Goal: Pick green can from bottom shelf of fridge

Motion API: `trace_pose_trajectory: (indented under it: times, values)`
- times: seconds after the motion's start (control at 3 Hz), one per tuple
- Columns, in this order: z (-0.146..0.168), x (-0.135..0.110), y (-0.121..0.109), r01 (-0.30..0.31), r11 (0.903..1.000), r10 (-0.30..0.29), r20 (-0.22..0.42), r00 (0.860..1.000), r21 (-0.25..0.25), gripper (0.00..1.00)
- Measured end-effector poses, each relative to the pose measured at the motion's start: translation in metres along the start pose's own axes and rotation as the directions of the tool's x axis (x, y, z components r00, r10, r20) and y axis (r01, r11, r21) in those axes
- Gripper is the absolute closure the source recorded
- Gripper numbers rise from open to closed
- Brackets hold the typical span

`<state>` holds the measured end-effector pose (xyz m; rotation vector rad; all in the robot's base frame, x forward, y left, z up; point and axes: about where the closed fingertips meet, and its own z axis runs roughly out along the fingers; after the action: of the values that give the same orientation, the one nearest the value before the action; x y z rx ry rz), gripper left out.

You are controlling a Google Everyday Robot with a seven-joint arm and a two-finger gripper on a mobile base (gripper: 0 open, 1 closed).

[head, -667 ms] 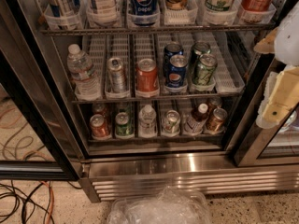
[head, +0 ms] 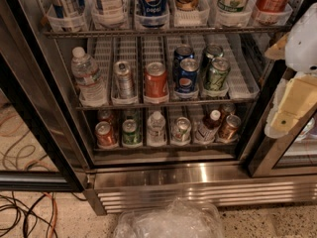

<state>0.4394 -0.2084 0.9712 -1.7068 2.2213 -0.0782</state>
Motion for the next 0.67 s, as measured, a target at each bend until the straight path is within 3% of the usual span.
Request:
trace_pose_trajectory:
  times: [0.33,0.67]
  values:
    - [0.027,-0.018,0.015,-0.048,0.9988,0.049,0.073,0.996,-0.012,0.0]
    - [0.074,-0.034,0.043,-0.174,0.9812,0.188,0.199,0.962,-0.084,0.0]
